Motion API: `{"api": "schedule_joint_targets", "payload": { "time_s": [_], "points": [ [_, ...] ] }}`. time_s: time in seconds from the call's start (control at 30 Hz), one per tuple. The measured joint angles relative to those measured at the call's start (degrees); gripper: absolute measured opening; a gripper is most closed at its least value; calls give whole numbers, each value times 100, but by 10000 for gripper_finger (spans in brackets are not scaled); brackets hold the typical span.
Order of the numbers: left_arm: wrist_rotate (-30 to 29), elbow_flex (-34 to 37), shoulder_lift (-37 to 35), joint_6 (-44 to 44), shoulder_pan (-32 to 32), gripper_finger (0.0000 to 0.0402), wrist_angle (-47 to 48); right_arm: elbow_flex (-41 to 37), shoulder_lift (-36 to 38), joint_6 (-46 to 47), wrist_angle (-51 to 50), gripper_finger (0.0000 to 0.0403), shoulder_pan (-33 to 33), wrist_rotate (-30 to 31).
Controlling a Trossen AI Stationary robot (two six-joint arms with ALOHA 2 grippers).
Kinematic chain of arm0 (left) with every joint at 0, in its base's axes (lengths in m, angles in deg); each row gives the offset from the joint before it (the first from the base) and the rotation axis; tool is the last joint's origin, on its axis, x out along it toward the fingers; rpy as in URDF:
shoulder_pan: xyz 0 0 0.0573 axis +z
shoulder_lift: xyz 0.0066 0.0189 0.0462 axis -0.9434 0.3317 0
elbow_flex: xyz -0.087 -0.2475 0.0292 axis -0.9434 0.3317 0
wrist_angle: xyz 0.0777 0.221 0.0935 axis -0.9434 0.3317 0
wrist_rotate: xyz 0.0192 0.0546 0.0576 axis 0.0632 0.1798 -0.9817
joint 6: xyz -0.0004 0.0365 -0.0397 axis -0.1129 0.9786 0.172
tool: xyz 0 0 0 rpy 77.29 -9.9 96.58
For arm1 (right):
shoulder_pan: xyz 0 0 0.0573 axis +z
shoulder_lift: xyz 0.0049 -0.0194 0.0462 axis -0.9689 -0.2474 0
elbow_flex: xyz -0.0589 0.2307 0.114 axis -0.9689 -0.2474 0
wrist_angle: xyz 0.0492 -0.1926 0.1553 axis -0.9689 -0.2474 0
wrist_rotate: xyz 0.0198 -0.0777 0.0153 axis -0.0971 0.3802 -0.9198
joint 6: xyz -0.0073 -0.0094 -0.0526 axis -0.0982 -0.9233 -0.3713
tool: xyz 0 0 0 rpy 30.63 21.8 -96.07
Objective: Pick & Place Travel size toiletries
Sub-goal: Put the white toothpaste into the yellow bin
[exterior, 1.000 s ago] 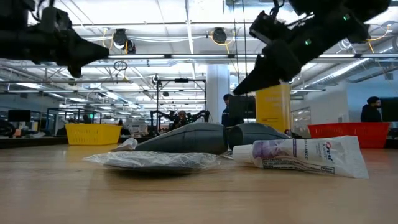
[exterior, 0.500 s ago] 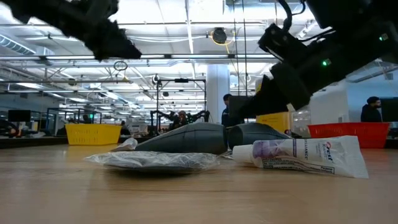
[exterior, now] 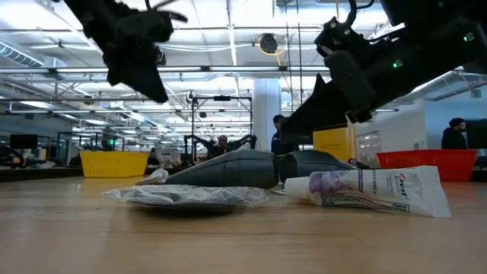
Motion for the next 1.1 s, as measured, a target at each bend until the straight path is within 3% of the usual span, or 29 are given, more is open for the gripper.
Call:
{"api": "schedule_joint_targets", "payload": {
  "time_s": [0.23, 0.47, 0.73, 1.1],
  "points": [
    [788, 0, 572, -561, 266, 155, 39, 0, 0, -64, 39, 200, 0, -99],
    [295, 0, 1159, -1451, 288, 257, 211, 0, 0, -231, 163, 195, -5, -96],
    [-763, 2, 1393, -2617, 83, 273, 745, 0, 0, -221, 250, 194, 2, -114],
    [-413, 4, 2138, -2460, 396, 273, 131, 0, 0, -99, 255, 192, 38, -269]
  ]
}}
